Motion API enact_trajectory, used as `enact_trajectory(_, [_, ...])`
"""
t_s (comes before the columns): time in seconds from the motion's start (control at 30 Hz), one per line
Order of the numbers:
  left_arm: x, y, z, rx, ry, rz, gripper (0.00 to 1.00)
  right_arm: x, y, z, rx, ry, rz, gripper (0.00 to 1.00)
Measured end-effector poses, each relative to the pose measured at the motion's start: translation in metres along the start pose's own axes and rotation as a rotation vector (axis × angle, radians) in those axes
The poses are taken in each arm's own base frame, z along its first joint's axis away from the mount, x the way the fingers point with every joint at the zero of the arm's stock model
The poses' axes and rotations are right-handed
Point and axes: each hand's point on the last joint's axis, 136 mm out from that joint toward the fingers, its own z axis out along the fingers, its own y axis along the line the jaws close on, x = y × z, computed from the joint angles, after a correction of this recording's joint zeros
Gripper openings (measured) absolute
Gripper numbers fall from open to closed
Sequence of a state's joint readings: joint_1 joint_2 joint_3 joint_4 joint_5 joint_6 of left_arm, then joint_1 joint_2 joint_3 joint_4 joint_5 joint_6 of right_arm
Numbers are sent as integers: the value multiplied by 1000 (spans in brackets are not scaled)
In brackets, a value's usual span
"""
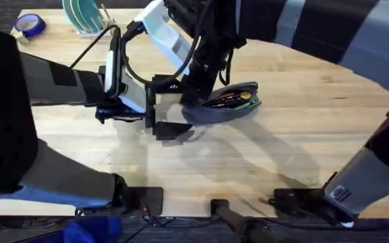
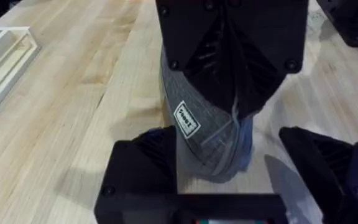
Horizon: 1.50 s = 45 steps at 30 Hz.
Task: Unzip the bag, pick up the pens from the table one at a time and place them inside, then zip the bag closed.
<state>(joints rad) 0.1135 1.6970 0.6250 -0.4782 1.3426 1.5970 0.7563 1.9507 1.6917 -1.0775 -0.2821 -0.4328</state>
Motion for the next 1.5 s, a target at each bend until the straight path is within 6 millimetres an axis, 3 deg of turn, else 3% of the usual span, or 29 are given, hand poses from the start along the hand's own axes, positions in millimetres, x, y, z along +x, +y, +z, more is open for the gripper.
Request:
enact_trajectory(0.53, [0,0,0,0,0,0,995,-17,-7,-1,28,-69,-17,35])
enact_trajectory(1.2, [0,0,0,0,0,0,995,-15,-23,-9,-4,-115,43,35])
enact_trajectory(1.5, [0,0,0,0,0,0,996,-12,-22,4,-10,-115,40,37])
